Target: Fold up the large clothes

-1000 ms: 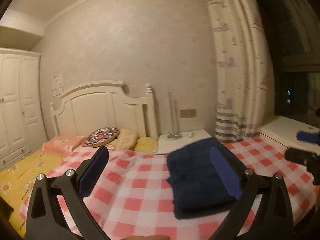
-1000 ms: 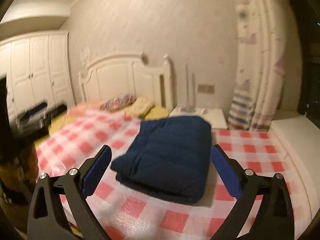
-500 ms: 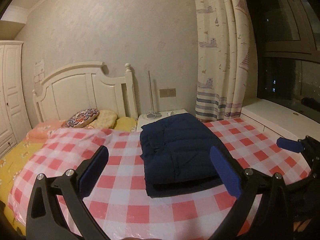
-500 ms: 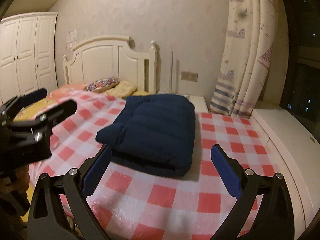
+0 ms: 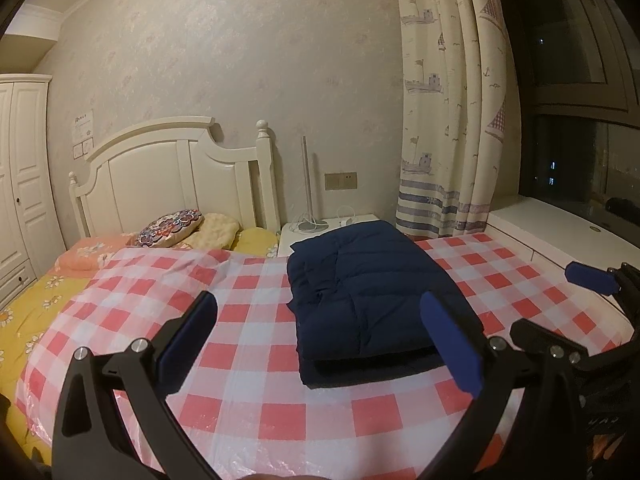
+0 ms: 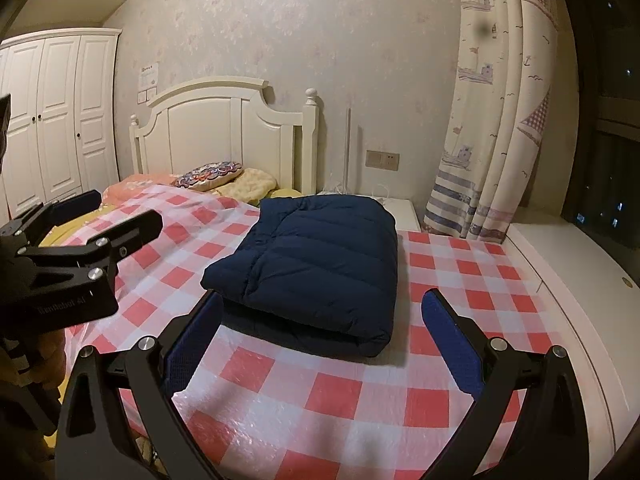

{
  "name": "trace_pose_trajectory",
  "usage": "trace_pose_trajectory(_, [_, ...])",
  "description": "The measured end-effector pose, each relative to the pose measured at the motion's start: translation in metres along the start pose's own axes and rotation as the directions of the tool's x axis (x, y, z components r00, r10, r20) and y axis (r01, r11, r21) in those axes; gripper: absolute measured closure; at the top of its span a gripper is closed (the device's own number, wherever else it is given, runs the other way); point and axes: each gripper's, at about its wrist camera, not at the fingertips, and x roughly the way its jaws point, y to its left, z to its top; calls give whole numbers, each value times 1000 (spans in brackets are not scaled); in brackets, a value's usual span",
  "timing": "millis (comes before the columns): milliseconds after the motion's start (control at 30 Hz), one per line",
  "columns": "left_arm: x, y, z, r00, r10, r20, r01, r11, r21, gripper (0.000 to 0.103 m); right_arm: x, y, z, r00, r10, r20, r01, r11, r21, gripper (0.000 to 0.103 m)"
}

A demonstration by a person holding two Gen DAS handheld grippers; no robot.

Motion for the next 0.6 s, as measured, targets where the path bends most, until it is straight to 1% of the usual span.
trace_pose_trajectory(600, [2, 3, -7, 1000, -5, -9, 5, 1000, -4, 2, -4, 3, 1, 1000, -6, 18, 6, 1000, 15, 6])
